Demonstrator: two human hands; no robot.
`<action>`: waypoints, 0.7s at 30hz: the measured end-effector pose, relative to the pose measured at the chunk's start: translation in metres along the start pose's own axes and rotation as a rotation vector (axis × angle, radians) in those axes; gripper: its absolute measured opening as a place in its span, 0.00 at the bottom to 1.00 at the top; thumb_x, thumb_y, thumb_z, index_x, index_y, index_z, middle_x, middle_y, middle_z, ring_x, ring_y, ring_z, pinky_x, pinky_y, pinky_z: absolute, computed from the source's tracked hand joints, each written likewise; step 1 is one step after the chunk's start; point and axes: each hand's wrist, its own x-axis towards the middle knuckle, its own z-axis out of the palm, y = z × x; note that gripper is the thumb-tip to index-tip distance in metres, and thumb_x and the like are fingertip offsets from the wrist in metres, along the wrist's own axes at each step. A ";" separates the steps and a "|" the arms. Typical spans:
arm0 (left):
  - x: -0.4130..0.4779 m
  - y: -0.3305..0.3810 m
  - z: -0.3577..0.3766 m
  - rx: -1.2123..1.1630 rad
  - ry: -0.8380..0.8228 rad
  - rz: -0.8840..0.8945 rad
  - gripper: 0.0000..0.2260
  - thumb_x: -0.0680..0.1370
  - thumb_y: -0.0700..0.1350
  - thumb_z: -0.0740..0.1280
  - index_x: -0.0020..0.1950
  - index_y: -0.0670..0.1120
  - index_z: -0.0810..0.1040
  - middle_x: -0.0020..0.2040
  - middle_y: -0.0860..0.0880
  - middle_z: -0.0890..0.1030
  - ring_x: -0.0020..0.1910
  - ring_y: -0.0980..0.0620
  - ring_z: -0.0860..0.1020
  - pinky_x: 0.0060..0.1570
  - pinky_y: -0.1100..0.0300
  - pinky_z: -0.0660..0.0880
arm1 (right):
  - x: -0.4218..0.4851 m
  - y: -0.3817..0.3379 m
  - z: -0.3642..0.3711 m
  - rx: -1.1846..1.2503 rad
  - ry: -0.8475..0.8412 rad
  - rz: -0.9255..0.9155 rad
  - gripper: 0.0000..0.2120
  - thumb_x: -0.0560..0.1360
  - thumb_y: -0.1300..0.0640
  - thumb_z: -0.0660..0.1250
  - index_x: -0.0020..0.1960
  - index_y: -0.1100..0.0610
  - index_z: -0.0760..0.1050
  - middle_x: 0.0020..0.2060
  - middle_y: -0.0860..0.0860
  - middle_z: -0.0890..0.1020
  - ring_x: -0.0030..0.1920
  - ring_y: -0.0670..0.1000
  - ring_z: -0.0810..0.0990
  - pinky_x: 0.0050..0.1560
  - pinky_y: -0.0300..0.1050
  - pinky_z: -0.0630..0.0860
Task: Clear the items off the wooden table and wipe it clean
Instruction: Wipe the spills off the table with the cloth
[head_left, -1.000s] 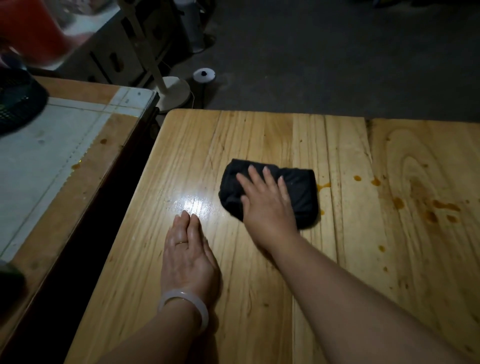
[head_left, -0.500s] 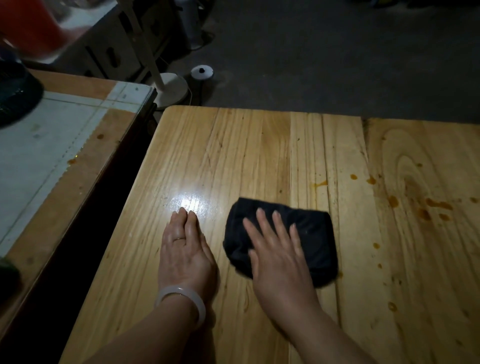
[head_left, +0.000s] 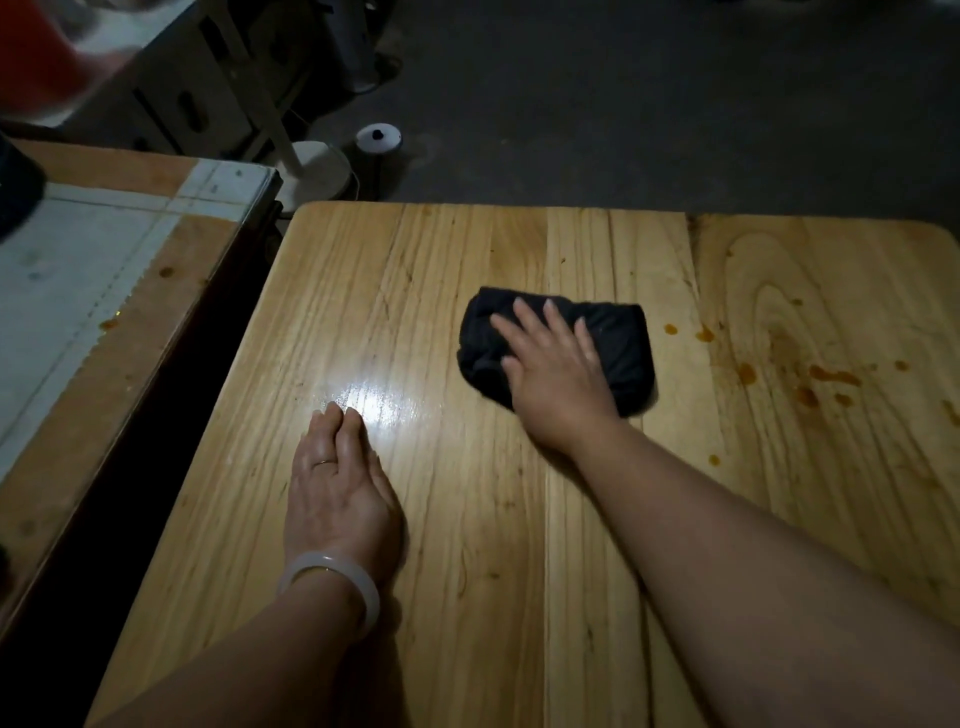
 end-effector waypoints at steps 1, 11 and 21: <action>0.001 0.000 0.000 -0.003 0.003 0.005 0.19 0.80 0.43 0.55 0.71 0.41 0.65 0.73 0.44 0.64 0.73 0.46 0.60 0.73 0.51 0.57 | 0.010 0.003 -0.003 -0.001 -0.017 0.009 0.24 0.84 0.49 0.47 0.79 0.43 0.48 0.79 0.44 0.44 0.78 0.48 0.38 0.76 0.52 0.33; -0.002 0.000 0.001 -0.009 0.012 0.002 0.20 0.81 0.43 0.54 0.72 0.41 0.64 0.73 0.43 0.63 0.73 0.46 0.58 0.73 0.51 0.56 | -0.058 -0.021 0.012 0.024 -0.011 -0.001 0.25 0.84 0.49 0.46 0.79 0.44 0.44 0.78 0.45 0.41 0.77 0.49 0.35 0.75 0.52 0.30; -0.002 0.002 -0.001 -0.011 0.000 0.003 0.20 0.81 0.45 0.52 0.73 0.42 0.62 0.74 0.45 0.61 0.74 0.47 0.57 0.73 0.51 0.55 | -0.149 -0.035 0.035 0.035 -0.011 -0.086 0.24 0.80 0.48 0.49 0.77 0.45 0.58 0.77 0.45 0.57 0.78 0.51 0.51 0.74 0.54 0.45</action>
